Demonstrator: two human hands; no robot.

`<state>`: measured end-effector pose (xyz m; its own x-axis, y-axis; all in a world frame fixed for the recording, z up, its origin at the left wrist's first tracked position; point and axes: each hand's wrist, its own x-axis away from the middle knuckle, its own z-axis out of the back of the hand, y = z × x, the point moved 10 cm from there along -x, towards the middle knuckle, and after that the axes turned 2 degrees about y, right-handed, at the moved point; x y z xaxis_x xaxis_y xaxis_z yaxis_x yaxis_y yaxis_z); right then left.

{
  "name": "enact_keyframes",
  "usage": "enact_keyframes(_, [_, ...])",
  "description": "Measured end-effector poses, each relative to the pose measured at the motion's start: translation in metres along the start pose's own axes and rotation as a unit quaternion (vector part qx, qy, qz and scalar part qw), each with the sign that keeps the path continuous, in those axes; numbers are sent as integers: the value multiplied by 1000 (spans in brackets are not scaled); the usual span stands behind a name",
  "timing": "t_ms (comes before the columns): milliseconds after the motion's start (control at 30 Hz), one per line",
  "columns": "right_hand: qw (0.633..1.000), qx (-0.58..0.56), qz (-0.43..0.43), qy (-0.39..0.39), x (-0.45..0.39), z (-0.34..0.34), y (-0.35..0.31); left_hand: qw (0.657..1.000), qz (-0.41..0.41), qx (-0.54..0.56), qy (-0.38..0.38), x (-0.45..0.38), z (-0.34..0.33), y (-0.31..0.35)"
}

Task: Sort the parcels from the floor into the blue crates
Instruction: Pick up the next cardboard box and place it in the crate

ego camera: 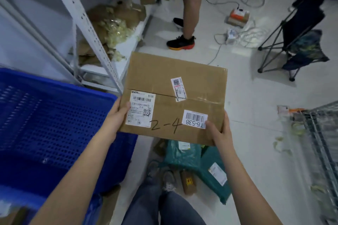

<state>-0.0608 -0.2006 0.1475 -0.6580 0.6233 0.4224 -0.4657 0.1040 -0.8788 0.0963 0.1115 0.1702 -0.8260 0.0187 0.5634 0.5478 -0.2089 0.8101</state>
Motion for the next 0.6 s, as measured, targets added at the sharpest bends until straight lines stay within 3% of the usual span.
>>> enact_keyframes(333, [980,62,70,-176,45,-125,-61,982,-23,105,153,90,153,-30])
enact_keyframes(600, [916,166,152,-331,150,-274,-82,934,11,198,295,168,314,-120])
